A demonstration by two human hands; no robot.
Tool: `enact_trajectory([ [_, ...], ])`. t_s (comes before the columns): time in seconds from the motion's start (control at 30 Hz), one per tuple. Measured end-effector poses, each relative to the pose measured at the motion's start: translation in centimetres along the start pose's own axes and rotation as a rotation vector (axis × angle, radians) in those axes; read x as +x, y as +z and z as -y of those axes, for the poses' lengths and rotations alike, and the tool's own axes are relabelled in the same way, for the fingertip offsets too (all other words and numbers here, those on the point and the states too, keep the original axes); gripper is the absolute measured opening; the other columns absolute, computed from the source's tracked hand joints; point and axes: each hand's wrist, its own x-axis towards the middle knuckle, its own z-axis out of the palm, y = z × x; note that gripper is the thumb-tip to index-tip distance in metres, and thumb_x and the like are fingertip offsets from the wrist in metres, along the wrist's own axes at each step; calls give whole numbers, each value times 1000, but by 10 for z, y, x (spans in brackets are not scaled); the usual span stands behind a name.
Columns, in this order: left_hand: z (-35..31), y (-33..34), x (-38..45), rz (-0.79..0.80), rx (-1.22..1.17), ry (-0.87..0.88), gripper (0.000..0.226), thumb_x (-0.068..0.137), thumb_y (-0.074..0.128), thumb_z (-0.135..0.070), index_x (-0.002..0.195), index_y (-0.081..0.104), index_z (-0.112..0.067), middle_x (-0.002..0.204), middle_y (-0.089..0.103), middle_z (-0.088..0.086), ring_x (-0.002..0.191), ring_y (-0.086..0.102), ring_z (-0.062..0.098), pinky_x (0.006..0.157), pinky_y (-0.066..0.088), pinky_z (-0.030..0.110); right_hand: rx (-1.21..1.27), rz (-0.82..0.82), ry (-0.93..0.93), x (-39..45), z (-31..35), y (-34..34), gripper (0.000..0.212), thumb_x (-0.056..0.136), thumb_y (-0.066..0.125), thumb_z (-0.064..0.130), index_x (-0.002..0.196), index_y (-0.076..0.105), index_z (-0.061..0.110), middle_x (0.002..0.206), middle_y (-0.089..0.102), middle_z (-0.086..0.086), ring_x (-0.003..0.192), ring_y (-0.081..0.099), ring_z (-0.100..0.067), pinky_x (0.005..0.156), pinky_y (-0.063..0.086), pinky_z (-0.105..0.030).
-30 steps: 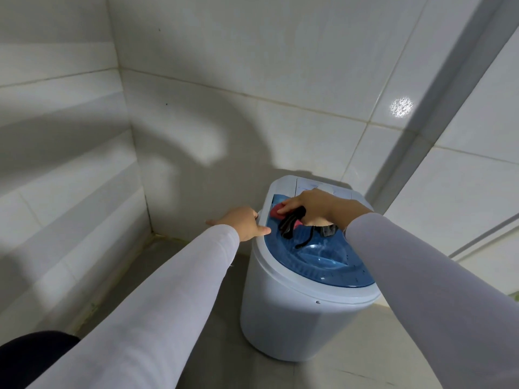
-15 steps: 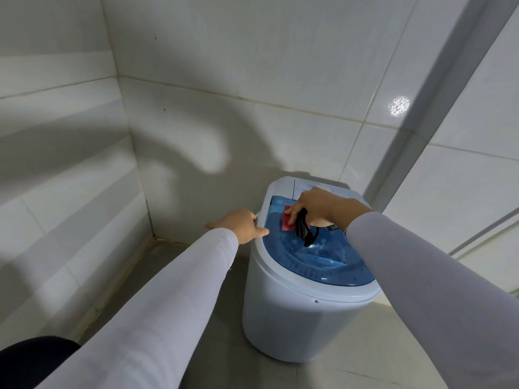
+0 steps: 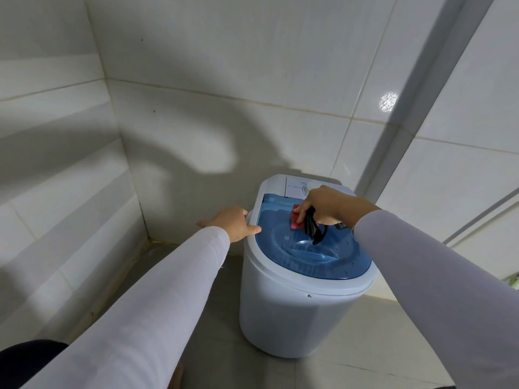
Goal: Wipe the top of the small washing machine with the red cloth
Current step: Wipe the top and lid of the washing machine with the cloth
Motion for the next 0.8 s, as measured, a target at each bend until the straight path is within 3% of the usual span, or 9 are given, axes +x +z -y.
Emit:
enact_trajectory([
  [0.13,-9,-8,-16,-18,147,15,83,87,50,-62,153,8,-36,164,10,1,150,9,32,111,12,73,-4,-2,33,-6,-10,1,46,83,48,-9,102,74,24,129,61,10,122,50,-10,92,33,-14],
  [0.23,-12,-11,-19,-39,208,17,88,86,49,-64,152,-3,-39,164,-4,1,151,-6,32,109,8,75,-12,-12,61,-11,-20,2,44,83,50,-7,99,75,26,126,63,11,120,53,-10,93,37,-16],
  [0.33,-12,-11,-20,-46,219,2,90,85,50,-64,152,-5,-40,164,-8,2,150,-10,32,108,7,75,2,-18,89,-15,-31,5,41,82,52,-6,95,76,25,123,66,7,118,55,-14,102,43,-26],
  [0.43,-12,-11,-21,-49,229,-2,90,86,50,-64,152,-6,-39,164,-9,2,150,-11,31,109,8,75,4,-15,114,-23,-39,6,41,81,52,-6,96,75,25,121,66,3,116,57,-19,100,46,-30],
  [0.7,-14,-10,-22,-65,247,-8,89,86,49,-65,152,-4,-38,164,-8,2,150,-9,32,109,8,75,27,-7,171,-47,-63,10,46,79,48,-10,98,75,22,120,66,0,116,57,-22,100,46,-29],
  [0.8,-15,-10,-23,-73,253,-8,89,86,49,-64,153,-3,-38,164,-7,3,151,-8,33,109,8,74,16,-11,191,-56,-67,11,44,82,47,-9,101,74,22,119,65,0,111,56,-19,91,43,-20],
])
